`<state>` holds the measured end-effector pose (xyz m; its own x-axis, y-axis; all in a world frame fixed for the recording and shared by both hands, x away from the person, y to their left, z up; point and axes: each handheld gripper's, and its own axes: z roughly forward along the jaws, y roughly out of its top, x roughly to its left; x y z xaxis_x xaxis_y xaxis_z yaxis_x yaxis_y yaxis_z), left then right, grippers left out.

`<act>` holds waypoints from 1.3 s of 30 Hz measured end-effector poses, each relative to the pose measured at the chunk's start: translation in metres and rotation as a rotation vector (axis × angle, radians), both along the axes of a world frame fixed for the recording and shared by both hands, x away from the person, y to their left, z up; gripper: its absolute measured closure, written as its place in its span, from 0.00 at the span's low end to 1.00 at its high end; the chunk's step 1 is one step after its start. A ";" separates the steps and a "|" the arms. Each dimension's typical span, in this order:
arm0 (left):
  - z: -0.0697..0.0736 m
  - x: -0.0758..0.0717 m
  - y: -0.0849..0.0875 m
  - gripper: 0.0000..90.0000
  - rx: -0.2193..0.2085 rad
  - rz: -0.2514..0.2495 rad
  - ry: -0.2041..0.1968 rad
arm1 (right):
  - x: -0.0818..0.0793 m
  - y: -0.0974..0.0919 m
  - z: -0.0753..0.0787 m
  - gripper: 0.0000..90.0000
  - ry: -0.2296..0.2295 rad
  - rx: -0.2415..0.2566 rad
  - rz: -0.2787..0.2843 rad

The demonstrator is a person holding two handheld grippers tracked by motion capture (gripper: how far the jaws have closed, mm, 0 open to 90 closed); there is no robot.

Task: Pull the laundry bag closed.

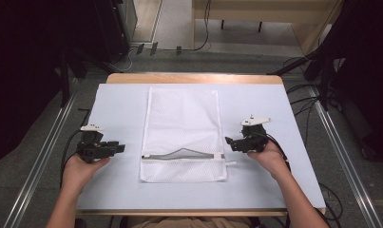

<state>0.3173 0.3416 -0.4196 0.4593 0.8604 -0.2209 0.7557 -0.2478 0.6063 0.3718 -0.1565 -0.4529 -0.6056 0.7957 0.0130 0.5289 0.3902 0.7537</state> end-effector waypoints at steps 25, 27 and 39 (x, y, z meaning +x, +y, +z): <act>0.003 -0.003 -0.014 0.50 -0.036 -0.077 0.020 | -0.003 0.011 0.004 0.33 0.074 0.026 0.105; 0.004 -0.003 -0.015 0.50 -0.040 -0.077 0.021 | -0.004 0.011 0.005 0.35 0.077 0.033 0.103; 0.001 -0.007 -0.020 0.52 -0.076 -0.105 -0.008 | -0.003 0.014 0.012 0.51 0.112 0.058 0.078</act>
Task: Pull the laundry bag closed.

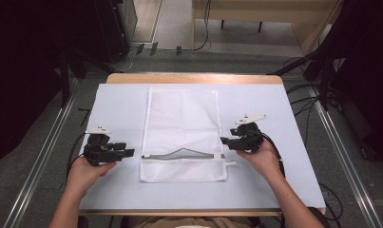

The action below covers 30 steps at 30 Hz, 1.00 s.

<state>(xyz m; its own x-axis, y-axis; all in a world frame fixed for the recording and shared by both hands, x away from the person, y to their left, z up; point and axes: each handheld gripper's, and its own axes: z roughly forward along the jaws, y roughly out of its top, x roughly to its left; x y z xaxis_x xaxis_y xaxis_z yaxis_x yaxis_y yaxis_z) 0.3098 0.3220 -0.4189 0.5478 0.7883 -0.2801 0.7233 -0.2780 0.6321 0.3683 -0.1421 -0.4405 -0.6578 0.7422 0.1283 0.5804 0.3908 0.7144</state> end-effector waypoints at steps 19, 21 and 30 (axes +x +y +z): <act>0.003 0.008 -0.004 0.34 -0.015 -0.027 0.060 | 0.001 0.001 0.000 0.55 0.018 -0.015 0.004; 0.003 0.008 -0.004 0.32 -0.017 -0.019 0.062 | 0.001 0.001 0.000 0.54 0.017 -0.016 -0.002; 0.000 0.009 -0.003 0.40 -0.001 -0.002 0.081 | -0.001 0.005 -0.001 0.53 0.018 -0.037 0.014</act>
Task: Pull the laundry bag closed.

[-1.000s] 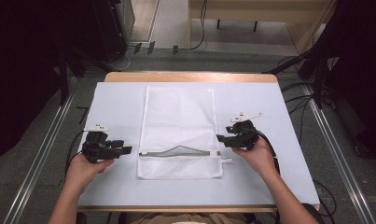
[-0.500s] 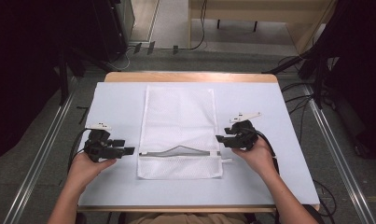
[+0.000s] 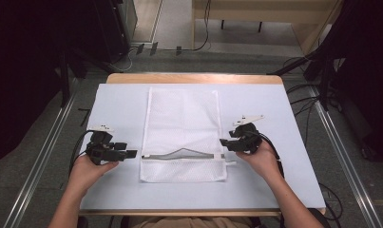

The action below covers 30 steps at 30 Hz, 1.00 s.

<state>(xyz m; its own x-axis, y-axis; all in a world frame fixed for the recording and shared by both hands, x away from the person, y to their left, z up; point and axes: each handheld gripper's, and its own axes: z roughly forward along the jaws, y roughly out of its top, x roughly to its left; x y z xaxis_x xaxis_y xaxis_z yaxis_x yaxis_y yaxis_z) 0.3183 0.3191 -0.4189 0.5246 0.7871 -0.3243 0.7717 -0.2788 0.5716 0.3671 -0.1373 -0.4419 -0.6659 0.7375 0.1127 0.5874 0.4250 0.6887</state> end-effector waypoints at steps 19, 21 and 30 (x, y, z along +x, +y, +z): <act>0.007 -0.002 0.000 0.46 -0.025 -0.027 -0.031 | -0.011 0.023 0.008 0.60 0.020 0.007 0.050; 0.007 -0.002 0.000 0.46 -0.018 -0.025 -0.029 | -0.013 0.030 0.011 0.60 0.022 0.006 0.064; 0.006 -0.001 0.000 0.45 -0.012 -0.029 -0.022 | -0.013 0.053 0.014 0.59 0.016 -0.006 0.114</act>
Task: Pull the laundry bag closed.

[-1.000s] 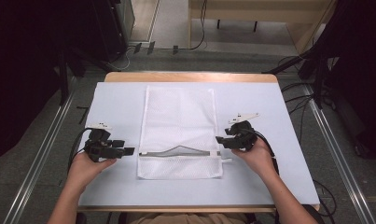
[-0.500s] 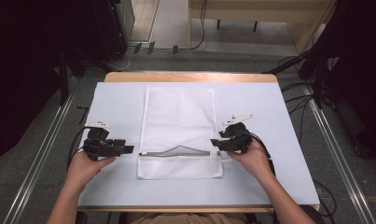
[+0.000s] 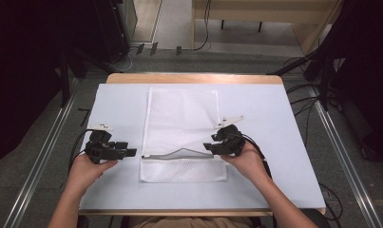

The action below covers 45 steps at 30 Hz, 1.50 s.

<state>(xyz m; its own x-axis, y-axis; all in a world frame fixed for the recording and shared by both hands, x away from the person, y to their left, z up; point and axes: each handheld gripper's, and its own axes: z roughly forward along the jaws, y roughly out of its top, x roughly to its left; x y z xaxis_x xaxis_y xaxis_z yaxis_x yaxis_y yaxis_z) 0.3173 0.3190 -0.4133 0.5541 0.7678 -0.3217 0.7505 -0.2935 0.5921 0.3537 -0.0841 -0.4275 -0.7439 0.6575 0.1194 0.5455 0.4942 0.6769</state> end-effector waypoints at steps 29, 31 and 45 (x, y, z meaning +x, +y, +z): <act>-0.003 -0.001 -0.001 0.45 -0.007 -0.010 -0.001 | -0.006 0.068 0.006 0.69 0.017 0.020 0.148; -0.003 -0.001 -0.001 0.45 -0.005 -0.010 -0.003 | -0.007 0.070 0.006 0.68 0.019 0.018 0.151; -0.003 -0.001 0.000 0.45 0.004 -0.016 -0.004 | -0.007 0.114 0.004 0.71 0.026 0.020 0.221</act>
